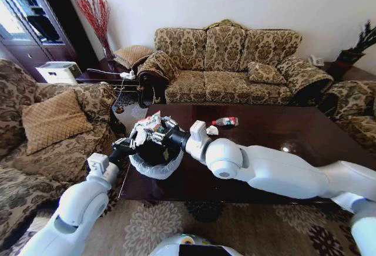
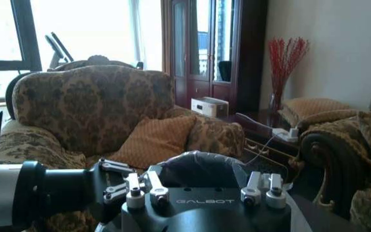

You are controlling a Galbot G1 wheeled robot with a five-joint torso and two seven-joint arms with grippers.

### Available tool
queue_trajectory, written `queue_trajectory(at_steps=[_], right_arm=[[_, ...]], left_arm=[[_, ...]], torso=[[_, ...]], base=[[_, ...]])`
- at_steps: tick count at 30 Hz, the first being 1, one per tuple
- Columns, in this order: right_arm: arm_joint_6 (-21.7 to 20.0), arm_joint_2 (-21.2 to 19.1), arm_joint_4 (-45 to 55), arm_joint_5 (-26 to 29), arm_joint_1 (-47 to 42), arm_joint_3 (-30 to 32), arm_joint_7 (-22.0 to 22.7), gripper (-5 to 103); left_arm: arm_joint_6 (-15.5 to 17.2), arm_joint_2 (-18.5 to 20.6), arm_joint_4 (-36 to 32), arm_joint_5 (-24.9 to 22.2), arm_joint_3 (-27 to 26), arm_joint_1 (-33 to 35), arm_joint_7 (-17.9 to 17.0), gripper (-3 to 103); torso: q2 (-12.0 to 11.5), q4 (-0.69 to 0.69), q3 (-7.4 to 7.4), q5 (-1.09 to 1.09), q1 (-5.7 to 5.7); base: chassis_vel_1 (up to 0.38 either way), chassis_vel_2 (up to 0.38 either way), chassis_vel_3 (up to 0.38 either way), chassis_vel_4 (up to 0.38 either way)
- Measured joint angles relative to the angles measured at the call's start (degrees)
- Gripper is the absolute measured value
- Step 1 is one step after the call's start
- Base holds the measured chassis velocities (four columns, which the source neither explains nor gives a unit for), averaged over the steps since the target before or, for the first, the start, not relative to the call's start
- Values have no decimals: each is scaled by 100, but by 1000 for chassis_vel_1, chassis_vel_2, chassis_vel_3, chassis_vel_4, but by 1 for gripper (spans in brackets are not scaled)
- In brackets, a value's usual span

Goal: Move to the front of the table and place the trash on the table into the trash bin.

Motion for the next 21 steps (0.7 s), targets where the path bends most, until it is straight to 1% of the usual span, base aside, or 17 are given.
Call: queue_trajectory(at_steps=[1, 2, 3, 4, 7, 8, 13, 16, 17, 21], right_arm=[[6, -8, 6, -6, -6, 1, -3, 77], [12, -15, 12, -10, -9, 3, -5, 77], [19, -20, 17, -12, -10, 9, -9, 82], [19, -20, 17, -12, -10, 9, -9, 82], [71, -5, 17, -14, -10, 88, -12, 97], [90, 4, 5, -14, -10, 129, -6, 99], [172, -16, -72, -18, -40, 423, 100, 100], [173, -209, -151, -17, -262, 877, 197, 100], [173, -209, -151, -17, -262, 877, 197, 100], [169, -665, -347, -146, -761, 1535, 282, 100]], left_arm=[[-4, -4, -1, 0, 0, 0, 2, 1], [-6, -6, -3, 0, -1, 0, 5, 1], [-10, -8, -4, 0, -1, 0, 10, 1], [-10, -8, -4, 0, -1, 0, 10, 1], [-18, -14, -5, 0, -1, -2, 23, 1], [-20, -18, -5, 0, -1, -2, 25, 1], [-37, -53, 1, 3, -5, 4, 28, 1], [-63, -95, 20, 7, -22, 11, 29, 1], [-63, -95, 20, 7, -22, 11, 29, 1], [-101, -160, 19, 6, -74, 10, 29, 1]], torso=[[0, 0, 0, 0, 0], [0, 0, 0, 0, 0], [0, 0, 0, 0, 0], [0, 0, 0, 0, 0], [0, 0, 0, 0, 0], [0, 0, 0, 0, 0], [0, 1, 0, -1, 0], [0, 2, 0, -2, 0], [0, 2, 0, -2, 0], [0, 0, 0, 1, 0]], base=[[0, 0, 0, 0], [0, 0, 0, 0], [0, 0, 0, 0], [0, 0, 0, 0], [0, 0, 0, 0], [0, 0, 0, 0], [0, 0, 0, 0], [0, 0, 0, 0], [0, 0, 0, 0], [0, 0, 0, 0]])
